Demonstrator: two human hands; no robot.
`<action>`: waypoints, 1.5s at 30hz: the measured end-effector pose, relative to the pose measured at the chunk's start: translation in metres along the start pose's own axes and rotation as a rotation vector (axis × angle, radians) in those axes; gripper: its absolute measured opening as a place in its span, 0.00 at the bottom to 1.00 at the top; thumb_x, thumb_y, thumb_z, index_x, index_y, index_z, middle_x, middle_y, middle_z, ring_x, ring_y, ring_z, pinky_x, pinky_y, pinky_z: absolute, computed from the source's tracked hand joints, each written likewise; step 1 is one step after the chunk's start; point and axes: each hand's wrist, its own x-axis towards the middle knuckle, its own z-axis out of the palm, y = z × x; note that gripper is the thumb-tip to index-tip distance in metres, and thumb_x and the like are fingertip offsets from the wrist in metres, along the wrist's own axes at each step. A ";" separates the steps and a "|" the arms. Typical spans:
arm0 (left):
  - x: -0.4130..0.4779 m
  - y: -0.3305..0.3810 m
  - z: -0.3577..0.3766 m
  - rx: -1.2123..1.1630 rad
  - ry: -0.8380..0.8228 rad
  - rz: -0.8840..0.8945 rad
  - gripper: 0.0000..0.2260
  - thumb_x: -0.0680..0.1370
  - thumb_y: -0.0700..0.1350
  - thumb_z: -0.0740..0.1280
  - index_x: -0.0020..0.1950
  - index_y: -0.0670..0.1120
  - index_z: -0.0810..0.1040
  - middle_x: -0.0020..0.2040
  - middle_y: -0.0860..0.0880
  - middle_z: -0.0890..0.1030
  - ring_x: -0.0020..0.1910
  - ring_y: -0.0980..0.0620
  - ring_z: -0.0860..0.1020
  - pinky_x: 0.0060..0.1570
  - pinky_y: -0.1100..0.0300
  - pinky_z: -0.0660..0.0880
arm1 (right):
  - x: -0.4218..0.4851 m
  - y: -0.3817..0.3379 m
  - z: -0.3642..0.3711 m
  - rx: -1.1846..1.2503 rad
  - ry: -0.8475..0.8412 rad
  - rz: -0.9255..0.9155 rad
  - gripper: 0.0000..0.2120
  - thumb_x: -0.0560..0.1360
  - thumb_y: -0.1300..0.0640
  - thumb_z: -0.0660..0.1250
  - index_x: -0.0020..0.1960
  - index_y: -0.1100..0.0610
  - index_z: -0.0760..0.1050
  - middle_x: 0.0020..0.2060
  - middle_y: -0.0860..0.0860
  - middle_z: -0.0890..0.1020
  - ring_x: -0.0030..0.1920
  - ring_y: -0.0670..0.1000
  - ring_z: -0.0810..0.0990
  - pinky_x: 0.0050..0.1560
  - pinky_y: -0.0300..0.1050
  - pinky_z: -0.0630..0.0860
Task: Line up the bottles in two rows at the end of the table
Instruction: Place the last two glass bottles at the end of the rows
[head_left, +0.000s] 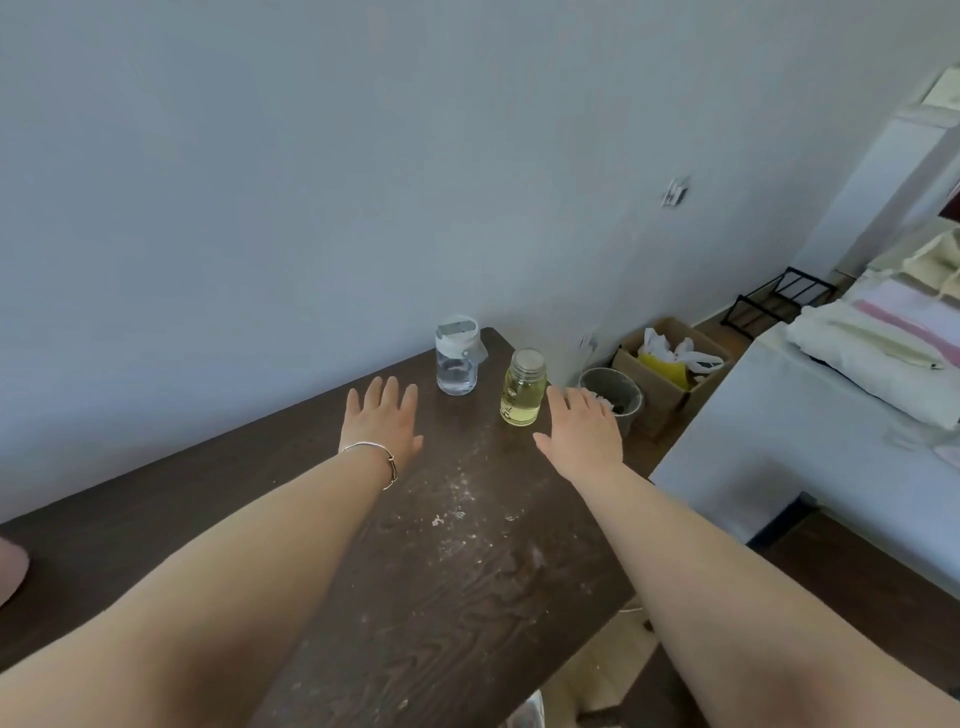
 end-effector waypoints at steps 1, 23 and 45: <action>0.011 0.002 -0.001 0.007 -0.001 -0.001 0.34 0.79 0.58 0.61 0.79 0.48 0.50 0.79 0.43 0.54 0.79 0.42 0.51 0.75 0.41 0.52 | 0.013 0.004 0.002 -0.001 0.004 -0.003 0.33 0.77 0.40 0.64 0.76 0.53 0.59 0.73 0.56 0.69 0.74 0.59 0.65 0.74 0.58 0.60; 0.218 0.053 0.042 -1.023 0.014 -0.407 0.42 0.66 0.59 0.77 0.73 0.48 0.61 0.66 0.46 0.73 0.63 0.44 0.74 0.63 0.50 0.72 | 0.169 0.042 0.094 0.903 -0.241 0.037 0.35 0.68 0.44 0.77 0.69 0.48 0.64 0.60 0.43 0.75 0.64 0.48 0.75 0.58 0.37 0.69; 0.161 0.039 0.037 -1.215 0.161 -0.500 0.34 0.64 0.53 0.80 0.66 0.56 0.67 0.56 0.54 0.78 0.55 0.49 0.78 0.55 0.56 0.75 | 0.144 0.026 0.086 0.969 -0.126 0.128 0.35 0.67 0.44 0.78 0.69 0.51 0.68 0.61 0.47 0.78 0.62 0.48 0.75 0.61 0.41 0.69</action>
